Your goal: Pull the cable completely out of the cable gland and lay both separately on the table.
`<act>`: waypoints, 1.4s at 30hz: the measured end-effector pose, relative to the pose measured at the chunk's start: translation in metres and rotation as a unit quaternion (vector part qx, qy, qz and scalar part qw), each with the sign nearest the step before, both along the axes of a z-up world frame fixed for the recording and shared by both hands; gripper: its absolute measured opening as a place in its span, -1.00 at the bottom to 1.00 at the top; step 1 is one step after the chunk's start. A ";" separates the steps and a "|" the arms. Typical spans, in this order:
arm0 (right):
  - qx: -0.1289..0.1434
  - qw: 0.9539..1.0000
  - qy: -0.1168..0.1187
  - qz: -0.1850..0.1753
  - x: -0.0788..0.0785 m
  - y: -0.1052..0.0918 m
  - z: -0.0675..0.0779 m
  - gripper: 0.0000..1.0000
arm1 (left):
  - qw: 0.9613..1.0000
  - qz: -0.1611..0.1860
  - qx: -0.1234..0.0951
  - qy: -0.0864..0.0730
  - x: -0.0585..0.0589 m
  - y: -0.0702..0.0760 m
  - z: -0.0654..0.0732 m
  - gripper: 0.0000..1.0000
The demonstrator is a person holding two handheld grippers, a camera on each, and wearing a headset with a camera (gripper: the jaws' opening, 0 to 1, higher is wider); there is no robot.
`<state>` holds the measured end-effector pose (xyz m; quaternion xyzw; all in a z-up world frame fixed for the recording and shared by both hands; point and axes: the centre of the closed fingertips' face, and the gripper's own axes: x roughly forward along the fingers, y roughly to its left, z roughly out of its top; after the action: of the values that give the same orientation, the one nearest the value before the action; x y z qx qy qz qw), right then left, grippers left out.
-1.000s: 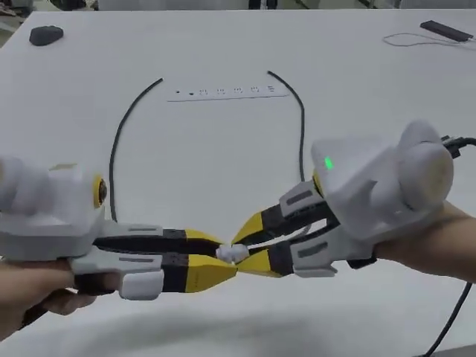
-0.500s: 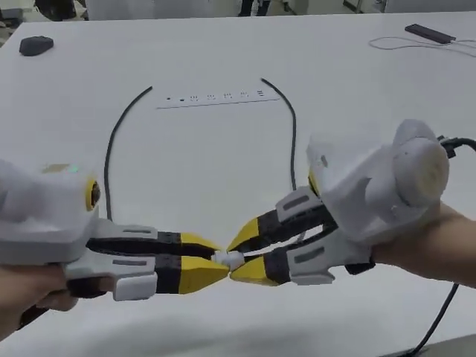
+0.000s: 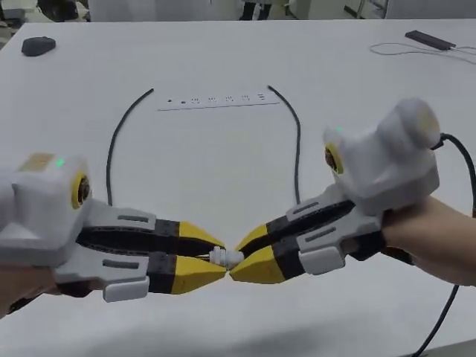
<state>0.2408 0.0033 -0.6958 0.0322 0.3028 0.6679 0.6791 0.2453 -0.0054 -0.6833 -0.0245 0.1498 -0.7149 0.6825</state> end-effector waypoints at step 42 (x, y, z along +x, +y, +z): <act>-0.004 0.985 -0.172 0.016 -0.006 -0.002 0.017 -0.88 | 0.991 0.010 -0.021 0.131 -0.003 -0.005 0.004 -0.73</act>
<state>0.2344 0.0009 -0.6793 -0.0905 0.1843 0.6734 0.7102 0.2422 -0.0100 -0.6797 -0.1337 0.2232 -0.7014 0.6636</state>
